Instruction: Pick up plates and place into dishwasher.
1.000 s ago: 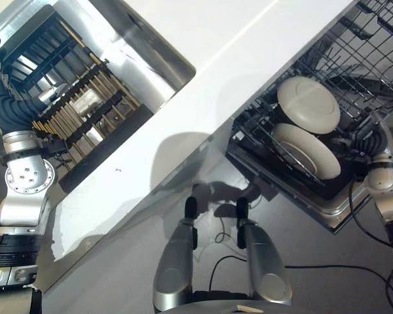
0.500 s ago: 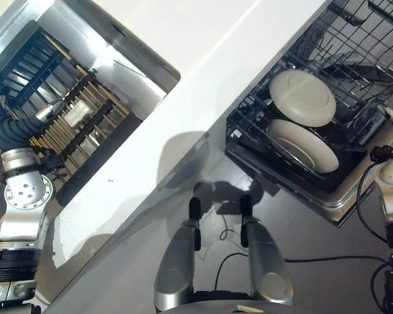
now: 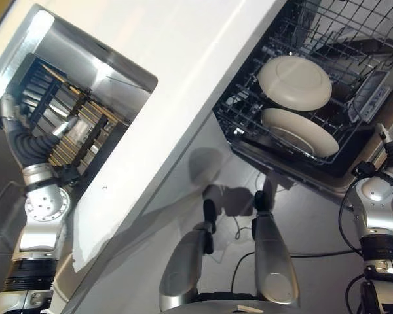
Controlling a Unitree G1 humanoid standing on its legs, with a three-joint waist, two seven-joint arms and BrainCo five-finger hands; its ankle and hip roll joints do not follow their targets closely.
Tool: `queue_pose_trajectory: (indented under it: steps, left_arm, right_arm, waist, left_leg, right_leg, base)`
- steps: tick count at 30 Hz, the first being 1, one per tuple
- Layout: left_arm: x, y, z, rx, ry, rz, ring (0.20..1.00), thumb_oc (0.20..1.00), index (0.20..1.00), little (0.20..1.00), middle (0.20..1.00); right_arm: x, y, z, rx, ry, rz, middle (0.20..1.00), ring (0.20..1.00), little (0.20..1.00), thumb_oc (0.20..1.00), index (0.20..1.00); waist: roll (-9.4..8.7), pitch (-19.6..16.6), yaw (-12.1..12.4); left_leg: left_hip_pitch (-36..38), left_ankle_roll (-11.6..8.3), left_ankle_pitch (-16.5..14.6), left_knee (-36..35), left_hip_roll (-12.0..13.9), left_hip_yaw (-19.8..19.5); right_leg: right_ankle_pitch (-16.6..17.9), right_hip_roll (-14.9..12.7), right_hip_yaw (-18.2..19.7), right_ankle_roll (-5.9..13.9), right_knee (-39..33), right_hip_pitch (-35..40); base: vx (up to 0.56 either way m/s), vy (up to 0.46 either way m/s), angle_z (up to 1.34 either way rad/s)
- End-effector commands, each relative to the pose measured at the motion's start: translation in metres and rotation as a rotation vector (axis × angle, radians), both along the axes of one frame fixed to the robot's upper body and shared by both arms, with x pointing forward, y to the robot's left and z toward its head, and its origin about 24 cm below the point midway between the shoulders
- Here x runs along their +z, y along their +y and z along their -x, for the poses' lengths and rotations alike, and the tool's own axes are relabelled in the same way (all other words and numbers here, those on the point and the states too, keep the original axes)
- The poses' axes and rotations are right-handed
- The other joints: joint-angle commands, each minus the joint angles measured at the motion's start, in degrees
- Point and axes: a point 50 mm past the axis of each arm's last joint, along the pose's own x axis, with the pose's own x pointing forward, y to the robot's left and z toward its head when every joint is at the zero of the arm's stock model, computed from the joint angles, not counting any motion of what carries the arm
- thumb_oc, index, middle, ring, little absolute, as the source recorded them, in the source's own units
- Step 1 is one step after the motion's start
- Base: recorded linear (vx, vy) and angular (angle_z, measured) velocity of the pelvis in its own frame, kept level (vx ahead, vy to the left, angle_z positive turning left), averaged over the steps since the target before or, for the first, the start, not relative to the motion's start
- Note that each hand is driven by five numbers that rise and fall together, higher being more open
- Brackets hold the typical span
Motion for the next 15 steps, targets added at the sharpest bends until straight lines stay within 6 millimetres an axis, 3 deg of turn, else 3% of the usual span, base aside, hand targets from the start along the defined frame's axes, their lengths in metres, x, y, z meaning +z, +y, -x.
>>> queue_pose_trajectory:
  steps: [1,6,15]
  left_arm:
    - [-0.01,-0.039,-0.005,-0.107,-0.085,0.157,1.0,1.0,1.0,1.0,1.0]
    - [-0.011,-0.04,-0.004,-0.11,-0.077,0.176,1.0,1.0,1.0,1.0,1.0]
    - [-0.009,-0.038,-0.003,-0.09,-0.086,0.178,1.0,1.0,1.0,1.0,1.0]
  right_arm:
    - [0.052,-0.003,-0.003,0.063,-0.192,0.102,1.0,1.0,1.0,1.0,1.0]
    - [0.058,-0.002,-0.008,0.129,-0.237,0.09,1.0,1.0,1.0,1.0,1.0]
    - [0.085,0.005,-0.002,0.063,-0.37,0.167,1.0,1.0,1.0,1.0,1.0]
  waist:
    - [3.25,1.82,-3.06]
    - [3.6,1.82,-2.46]
    - [3.08,1.82,-1.04]
  left_leg:
    - [-4.05,-2.0,-2.57,9.29,2.49,-3.5]
    - [-5.34,-1.97,-3.07,10.58,1.86,-3.12]
    - [-6.29,-1.77,-2.76,9.63,1.71,-3.46]
  right_leg:
    - [3.16,-1.84,-1.22,-0.54,-7.77,3.31]
    - [3.49,-2.95,-0.68,-0.17,-7.32,2.05]
    - [4.2,-3.76,-1.34,0.83,-7.87,1.45]
  base:
    - [-0.02,0.131,-0.04]
    - [-0.01,0.098,0.0]
    - [-0.01,0.035,0.05]
